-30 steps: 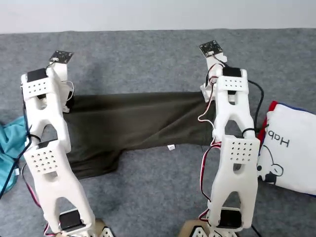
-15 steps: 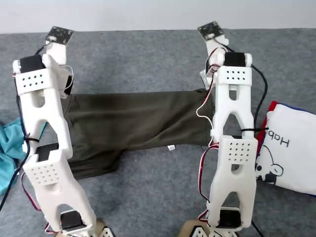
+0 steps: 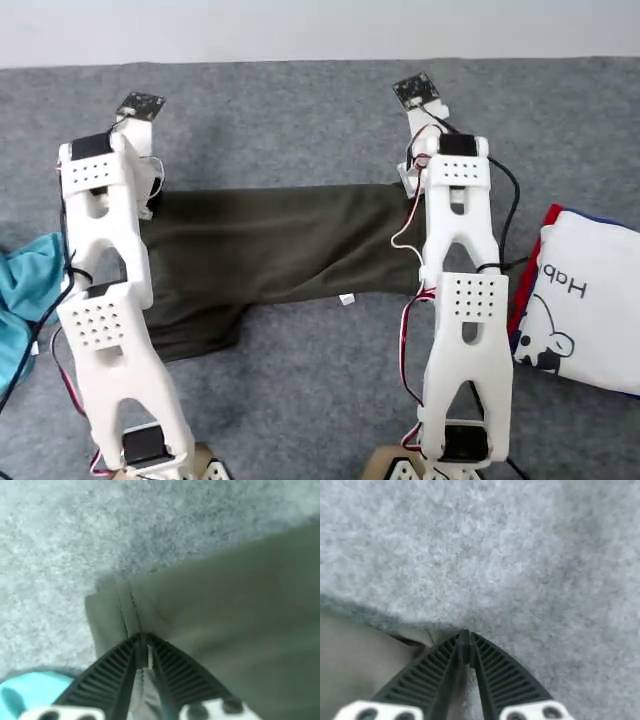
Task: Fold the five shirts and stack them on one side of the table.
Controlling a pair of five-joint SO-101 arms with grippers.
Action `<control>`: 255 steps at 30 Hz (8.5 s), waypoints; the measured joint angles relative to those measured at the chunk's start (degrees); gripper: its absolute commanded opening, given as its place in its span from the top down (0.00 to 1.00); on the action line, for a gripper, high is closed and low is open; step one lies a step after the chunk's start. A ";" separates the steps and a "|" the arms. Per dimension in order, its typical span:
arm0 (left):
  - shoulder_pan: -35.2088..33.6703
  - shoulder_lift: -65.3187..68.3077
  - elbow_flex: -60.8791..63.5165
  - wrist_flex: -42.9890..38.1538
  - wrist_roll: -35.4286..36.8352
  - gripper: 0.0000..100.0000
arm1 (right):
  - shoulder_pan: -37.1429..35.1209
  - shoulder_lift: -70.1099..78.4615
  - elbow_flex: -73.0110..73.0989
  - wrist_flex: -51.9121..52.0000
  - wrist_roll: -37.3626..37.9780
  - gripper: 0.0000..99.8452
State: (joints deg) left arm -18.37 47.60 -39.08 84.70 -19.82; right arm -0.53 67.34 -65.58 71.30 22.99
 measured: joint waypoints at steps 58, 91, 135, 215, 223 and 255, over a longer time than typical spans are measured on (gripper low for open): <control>-4.57 -55.65 44.13 14.07 -17.58 0.96 | -1.93 -43.60 20.04 29.19 0.00 0.98; -57.05 -60.13 58.37 -5.54 -13.89 0.96 | -63.74 -27.43 23.56 21.80 5.63 0.86; -57.05 -60.13 68.22 -5.71 -13.71 0.96 | -61.19 -15.03 22.68 14.07 6.15 0.92; -51.78 -60.13 68.22 -10.29 -11.96 0.96 | -41.23 -9.41 -2.02 12.66 8.70 0.84; -51.78 -60.13 68.22 -10.29 -11.96 0.96 | -41.49 -2.55 -2.02 5.89 8.70 0.84; -51.78 -60.13 68.22 -10.29 -11.96 0.96 | -49.05 4.66 -14.07 13.89 8.70 0.95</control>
State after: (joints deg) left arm -70.15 -12.53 29.14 74.42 -31.78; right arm -49.58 72.00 -79.65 85.19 31.69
